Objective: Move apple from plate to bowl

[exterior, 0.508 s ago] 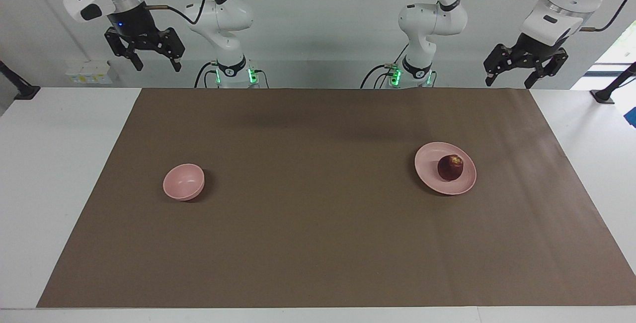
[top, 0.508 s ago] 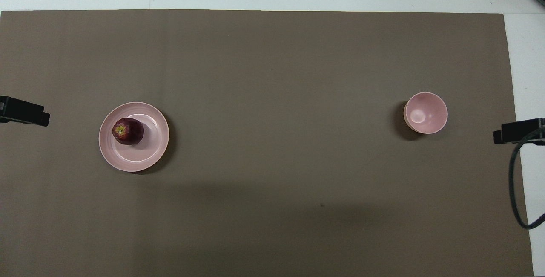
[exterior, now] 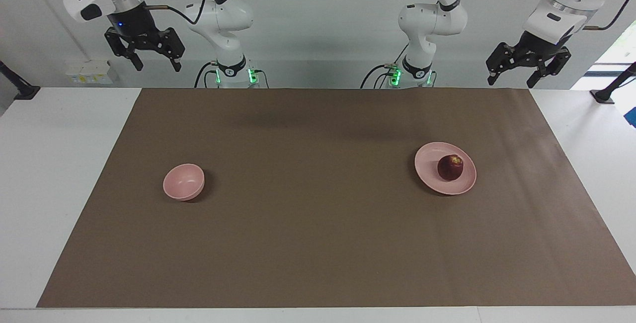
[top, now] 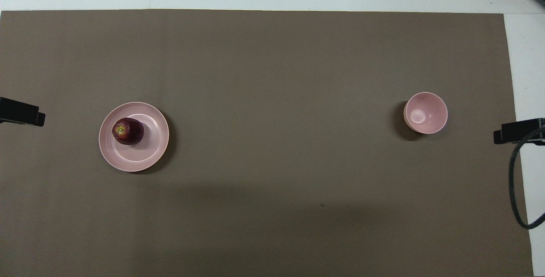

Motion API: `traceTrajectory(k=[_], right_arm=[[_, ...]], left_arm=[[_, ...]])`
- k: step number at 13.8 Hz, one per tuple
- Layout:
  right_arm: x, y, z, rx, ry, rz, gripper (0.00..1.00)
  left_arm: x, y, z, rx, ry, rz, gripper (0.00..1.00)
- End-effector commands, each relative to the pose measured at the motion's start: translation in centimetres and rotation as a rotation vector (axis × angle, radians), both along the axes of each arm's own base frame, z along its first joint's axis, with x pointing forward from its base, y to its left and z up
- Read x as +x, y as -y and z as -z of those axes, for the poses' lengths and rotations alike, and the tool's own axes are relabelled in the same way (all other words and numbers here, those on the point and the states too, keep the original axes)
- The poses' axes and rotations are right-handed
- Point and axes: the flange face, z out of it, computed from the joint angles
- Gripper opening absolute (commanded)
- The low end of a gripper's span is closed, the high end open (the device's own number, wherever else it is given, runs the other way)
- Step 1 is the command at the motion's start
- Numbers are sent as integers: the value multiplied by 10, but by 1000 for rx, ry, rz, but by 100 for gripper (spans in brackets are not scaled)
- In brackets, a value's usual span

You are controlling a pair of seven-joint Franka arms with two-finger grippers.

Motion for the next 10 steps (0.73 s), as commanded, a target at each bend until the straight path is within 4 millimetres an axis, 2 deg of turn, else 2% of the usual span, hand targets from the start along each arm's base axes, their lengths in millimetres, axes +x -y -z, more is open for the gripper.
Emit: traceTrajectory(k=[1, 10], right_arm=[[-2, 0, -3, 11, -1, 7, 100], [-2, 0, -3, 11, -1, 7, 100]], left_arm=[[-5, 3, -5, -13, 4, 4, 100], [-3, -2, -5, -12, 12, -5, 100]])
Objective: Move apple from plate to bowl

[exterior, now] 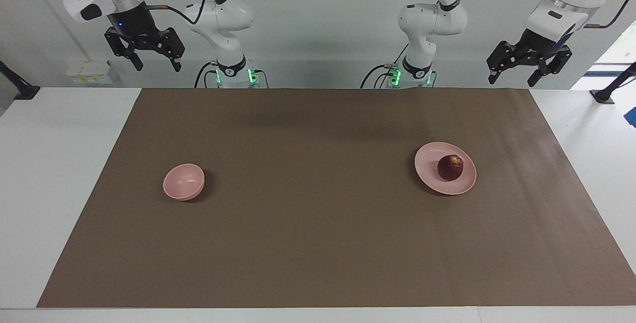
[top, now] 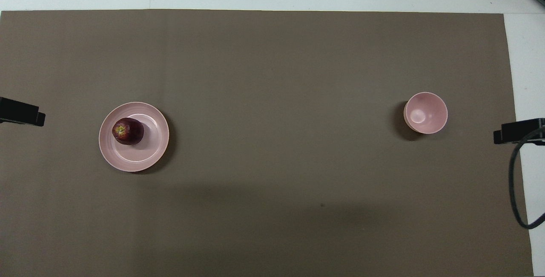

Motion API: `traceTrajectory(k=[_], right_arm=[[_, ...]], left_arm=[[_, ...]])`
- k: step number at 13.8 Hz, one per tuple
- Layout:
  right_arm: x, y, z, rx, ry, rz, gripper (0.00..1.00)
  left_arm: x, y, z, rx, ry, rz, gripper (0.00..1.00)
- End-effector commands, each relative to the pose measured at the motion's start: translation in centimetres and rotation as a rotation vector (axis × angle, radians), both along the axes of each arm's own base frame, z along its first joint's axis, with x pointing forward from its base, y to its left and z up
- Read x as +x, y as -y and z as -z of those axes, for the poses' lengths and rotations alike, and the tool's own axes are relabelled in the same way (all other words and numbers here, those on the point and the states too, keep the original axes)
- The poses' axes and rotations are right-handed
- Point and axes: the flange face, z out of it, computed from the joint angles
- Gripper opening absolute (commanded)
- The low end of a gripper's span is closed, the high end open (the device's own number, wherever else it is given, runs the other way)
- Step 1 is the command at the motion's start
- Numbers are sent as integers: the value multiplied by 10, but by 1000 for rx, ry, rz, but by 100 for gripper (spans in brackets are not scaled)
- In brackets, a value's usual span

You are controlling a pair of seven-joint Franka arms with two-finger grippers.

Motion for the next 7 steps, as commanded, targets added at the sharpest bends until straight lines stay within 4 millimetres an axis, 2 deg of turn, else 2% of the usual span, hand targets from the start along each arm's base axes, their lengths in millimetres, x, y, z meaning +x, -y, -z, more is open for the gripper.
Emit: traceTrajectory(k=[1, 7], right_arm=[[-2, 0, -3, 12, -1, 7, 100], [-2, 0, -3, 11, -1, 7, 100]], left_arm=[[-3, -1, -5, -11, 10, -3, 100], [-5, 0, 3, -14, 4, 3, 100]])
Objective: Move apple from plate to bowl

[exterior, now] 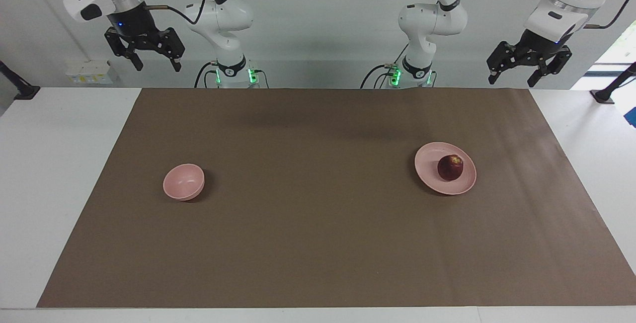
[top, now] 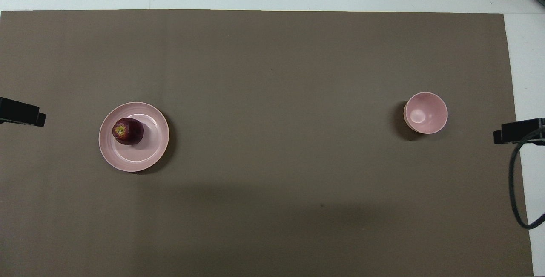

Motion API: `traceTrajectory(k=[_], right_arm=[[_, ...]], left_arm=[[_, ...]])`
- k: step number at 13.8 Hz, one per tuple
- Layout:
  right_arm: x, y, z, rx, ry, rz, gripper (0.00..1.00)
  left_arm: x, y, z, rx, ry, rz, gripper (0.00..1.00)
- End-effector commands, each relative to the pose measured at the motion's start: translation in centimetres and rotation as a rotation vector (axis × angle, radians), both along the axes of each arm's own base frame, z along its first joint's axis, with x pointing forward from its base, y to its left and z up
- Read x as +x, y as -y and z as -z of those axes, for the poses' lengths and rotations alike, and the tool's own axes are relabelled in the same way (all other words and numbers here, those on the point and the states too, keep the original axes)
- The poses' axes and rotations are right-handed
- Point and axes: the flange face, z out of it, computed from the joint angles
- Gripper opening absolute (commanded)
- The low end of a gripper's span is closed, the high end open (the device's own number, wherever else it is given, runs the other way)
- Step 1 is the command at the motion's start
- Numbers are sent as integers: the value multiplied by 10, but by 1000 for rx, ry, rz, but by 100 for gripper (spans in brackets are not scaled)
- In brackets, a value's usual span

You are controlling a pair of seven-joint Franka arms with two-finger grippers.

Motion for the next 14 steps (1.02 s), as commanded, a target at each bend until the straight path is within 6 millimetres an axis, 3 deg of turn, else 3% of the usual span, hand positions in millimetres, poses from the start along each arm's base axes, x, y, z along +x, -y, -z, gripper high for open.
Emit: traceTrajectory(k=[1, 3, 9, 12, 14], right_arm=[[-2, 0, -3, 11, -1, 7, 100], [-2, 0, -3, 11, -1, 7, 100], [-2, 0, -3, 11, -1, 7, 100], [-2, 1, -3, 11, -1, 9, 100], [-2, 0, -3, 11, -1, 7, 100]], left_arm=[[-5, 1, 6, -13, -5, 4, 100], [-4, -2, 18, -12, -27, 4, 100], [7, -1, 79, -12, -47, 7, 100], [12, -2, 83, -12, -23, 14, 100], [16, -3, 104, -11, -13, 12, 100]])
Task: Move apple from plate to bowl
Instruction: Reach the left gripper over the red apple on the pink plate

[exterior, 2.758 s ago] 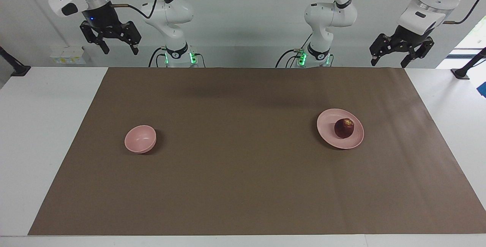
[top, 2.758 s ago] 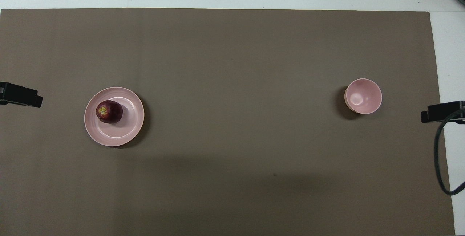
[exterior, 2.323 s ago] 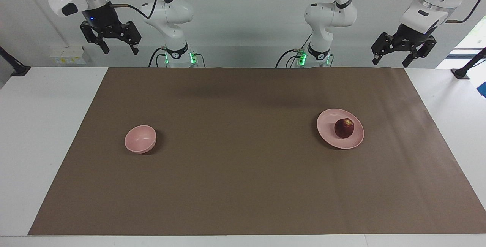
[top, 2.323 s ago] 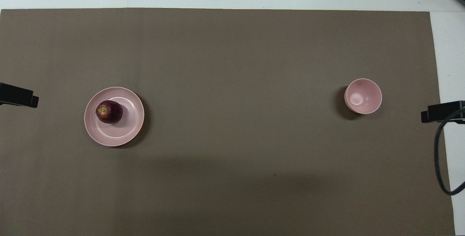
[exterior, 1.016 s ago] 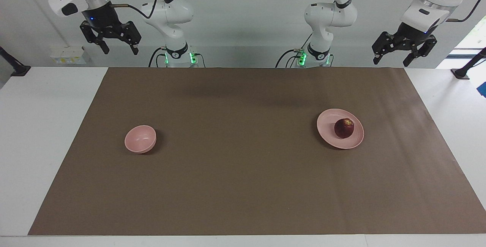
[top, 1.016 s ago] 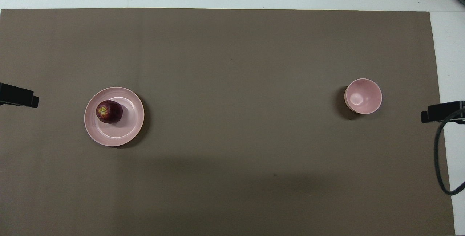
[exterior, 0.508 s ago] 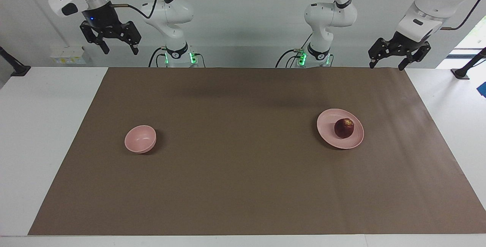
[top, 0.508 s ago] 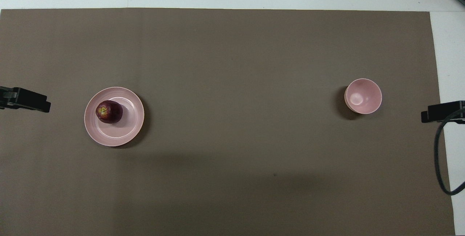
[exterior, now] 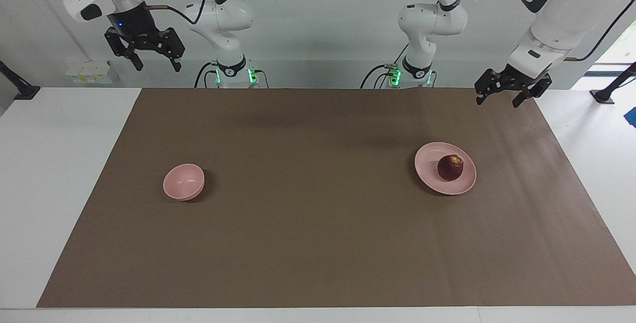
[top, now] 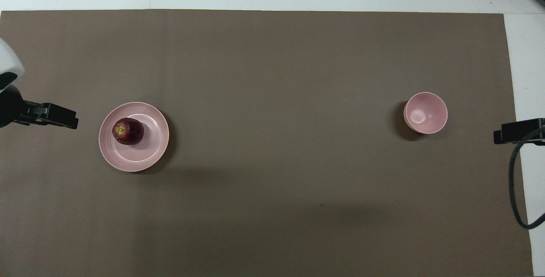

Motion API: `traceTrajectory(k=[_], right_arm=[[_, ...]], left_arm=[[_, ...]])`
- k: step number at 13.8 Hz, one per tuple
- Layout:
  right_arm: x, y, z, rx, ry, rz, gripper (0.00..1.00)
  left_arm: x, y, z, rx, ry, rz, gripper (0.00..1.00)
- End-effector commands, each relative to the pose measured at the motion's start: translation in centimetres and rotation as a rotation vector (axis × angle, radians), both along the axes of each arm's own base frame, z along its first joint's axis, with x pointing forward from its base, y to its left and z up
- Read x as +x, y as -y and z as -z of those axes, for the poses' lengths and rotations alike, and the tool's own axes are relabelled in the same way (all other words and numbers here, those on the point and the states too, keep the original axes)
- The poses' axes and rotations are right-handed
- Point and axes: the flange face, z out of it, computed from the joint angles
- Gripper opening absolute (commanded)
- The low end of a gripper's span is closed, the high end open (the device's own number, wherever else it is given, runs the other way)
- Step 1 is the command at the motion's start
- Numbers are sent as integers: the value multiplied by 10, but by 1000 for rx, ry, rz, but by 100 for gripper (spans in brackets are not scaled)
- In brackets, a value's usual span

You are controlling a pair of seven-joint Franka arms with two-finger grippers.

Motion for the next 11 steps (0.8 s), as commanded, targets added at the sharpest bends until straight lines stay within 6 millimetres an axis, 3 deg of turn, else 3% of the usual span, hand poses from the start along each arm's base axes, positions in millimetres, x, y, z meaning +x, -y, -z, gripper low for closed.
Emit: traceTrajectory(k=[1, 3, 6, 11], right_arm=[[-2, 1, -3, 11, -1, 9, 100], [-2, 0, -3, 11, -1, 7, 100], [-2, 0, -3, 11, -1, 7, 100], [-2, 0, -3, 11, -1, 7, 100]], left_arm=[[1, -5, 24, -13, 30, 7, 100], [7, -20, 34, -8, 25, 19, 100], [17, -24, 56, -5, 2, 36, 100], [16, -41, 94, -8, 27, 119, 100]])
